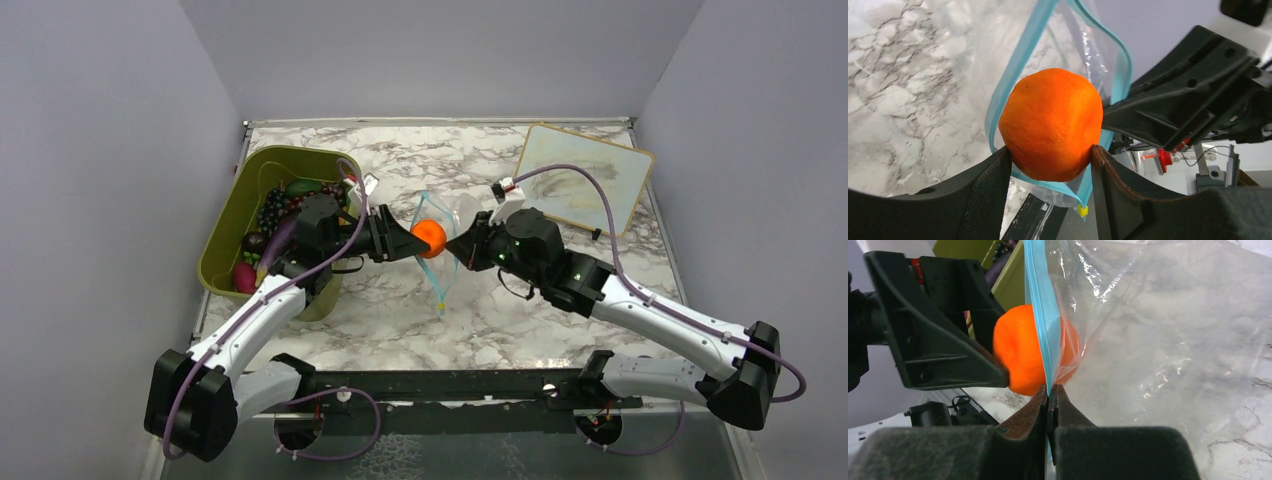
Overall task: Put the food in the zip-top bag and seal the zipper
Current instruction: Place the fake fruit in the zipper food storage bag.
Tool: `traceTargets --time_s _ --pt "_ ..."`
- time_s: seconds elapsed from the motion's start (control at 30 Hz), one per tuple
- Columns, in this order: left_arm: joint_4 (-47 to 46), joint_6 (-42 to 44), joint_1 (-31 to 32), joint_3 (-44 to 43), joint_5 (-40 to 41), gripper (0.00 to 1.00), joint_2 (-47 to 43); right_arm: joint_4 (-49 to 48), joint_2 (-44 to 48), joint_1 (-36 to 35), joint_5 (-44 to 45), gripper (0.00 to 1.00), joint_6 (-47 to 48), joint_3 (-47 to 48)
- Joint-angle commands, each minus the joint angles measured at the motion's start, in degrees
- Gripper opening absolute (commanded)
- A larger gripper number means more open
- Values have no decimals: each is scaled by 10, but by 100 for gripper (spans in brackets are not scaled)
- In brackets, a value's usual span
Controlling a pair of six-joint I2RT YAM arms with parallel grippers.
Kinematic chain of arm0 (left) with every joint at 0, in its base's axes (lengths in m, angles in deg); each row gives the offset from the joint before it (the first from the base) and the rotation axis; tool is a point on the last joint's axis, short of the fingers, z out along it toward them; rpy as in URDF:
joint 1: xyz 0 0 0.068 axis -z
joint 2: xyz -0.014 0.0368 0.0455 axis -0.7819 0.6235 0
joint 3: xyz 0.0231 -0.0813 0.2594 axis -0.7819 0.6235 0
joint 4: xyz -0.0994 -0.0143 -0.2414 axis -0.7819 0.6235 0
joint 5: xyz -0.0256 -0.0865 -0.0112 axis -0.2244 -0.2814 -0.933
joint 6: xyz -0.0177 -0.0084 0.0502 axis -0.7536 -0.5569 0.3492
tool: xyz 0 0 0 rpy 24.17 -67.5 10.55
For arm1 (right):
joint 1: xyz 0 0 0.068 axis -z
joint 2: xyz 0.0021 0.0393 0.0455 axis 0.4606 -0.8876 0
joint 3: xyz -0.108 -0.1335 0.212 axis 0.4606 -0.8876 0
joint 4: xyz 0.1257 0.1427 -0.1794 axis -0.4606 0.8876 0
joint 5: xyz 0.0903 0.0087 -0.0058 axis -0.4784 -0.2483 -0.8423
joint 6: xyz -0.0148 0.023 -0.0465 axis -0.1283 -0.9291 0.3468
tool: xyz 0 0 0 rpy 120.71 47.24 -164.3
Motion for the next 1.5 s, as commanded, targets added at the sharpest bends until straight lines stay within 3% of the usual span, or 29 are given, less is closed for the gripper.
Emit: traceTargets --time_s 0.0,0.17,0.5,0.6,0.7,1.0,1.3,1.47 --pt "76 52 2 -22 40 32 15 -38 4 -1 -35 1 21 -17" --pt "141 90 2 -43 71 35 37 -77 12 -1 -52 1 17 -50" --pt "155 81 2 -72 53 77 25 -56 5 -1 -39 1 -4 -48" --pt "157 81 2 -71 58 83 18 -68 17 -1 -37 1 -3 -66" --pt "186 94 2 -90 65 84 16 -63 22 -1 -32 1 -8 -65" --pt "340 246 2 -170 121 80 22 -52 38 -1 2 1 -24 -76" --pt "349 257 2 -212 95 82 46 20 59 -1 14 1 14 -35" --pt "329 287 2 -224 107 87 22 66 98 -1 59 1 25 -31"
